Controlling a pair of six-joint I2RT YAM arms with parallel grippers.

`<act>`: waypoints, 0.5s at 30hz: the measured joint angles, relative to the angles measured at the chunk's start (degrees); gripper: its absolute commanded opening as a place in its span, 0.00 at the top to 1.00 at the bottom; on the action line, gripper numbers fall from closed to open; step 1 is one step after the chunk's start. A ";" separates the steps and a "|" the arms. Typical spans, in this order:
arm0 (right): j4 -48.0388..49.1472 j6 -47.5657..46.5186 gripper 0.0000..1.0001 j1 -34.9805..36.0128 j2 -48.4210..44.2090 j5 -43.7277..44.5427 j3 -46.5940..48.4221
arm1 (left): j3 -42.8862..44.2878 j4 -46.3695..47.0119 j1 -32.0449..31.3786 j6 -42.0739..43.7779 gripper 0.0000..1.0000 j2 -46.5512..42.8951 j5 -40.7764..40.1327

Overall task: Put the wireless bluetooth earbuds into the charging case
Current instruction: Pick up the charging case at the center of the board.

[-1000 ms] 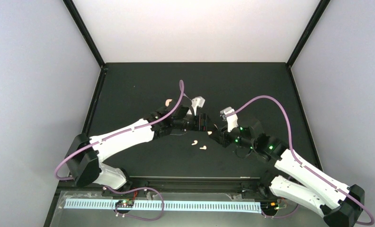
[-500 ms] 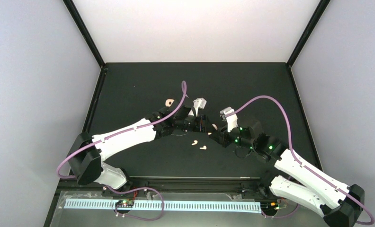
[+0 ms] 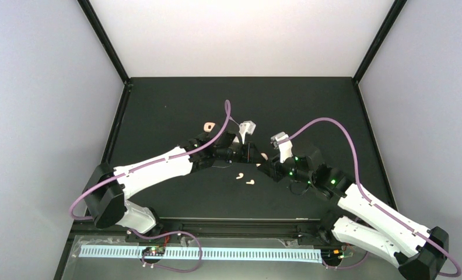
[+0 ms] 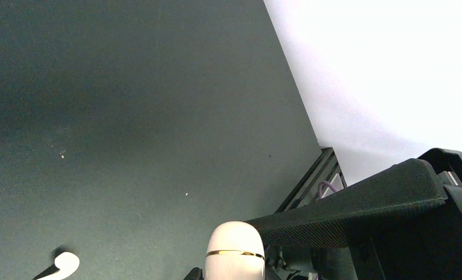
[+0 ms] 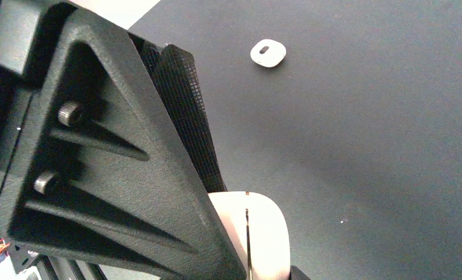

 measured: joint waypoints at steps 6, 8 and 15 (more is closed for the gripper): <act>-0.02 0.42 0.61 0.00 0.04 0.07 0.00 | -0.20 0.37 0.00 -0.09 0.95 -0.02 -0.02; -0.02 0.68 0.55 0.00 0.13 0.02 0.00 | -0.39 0.59 0.00 -0.22 0.98 -0.04 -0.02; -0.11 1.95 0.35 0.00 0.39 0.00 0.76 | -0.70 1.49 -0.17 -0.85 0.99 -0.13 -0.02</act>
